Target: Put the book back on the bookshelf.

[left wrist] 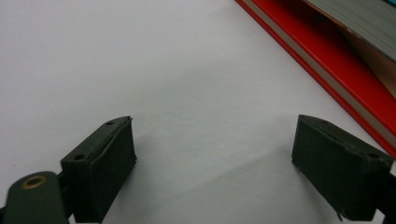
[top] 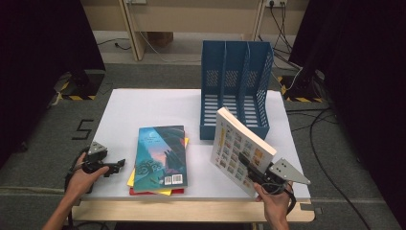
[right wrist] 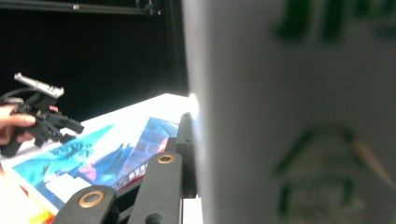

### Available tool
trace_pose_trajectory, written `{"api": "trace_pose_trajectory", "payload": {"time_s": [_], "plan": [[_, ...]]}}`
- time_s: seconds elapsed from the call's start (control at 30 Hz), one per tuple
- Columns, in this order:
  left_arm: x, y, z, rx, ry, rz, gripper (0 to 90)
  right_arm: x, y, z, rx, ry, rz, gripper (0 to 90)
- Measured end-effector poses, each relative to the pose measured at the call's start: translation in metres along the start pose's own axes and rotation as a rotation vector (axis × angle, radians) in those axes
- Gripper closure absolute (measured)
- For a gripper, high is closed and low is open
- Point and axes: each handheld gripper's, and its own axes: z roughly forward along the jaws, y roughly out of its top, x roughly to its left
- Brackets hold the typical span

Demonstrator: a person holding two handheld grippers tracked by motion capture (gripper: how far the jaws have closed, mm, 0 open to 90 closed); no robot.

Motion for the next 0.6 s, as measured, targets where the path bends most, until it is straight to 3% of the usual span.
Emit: {"api": "trace_pose_trajectory", "payload": {"time_s": [0.6], "plan": [[0.000,0.000,0.000,0.000,-0.001,-0.001,12.2,0.010,0.025,-0.001,0.006,0.005,0.044,73.9]]}}
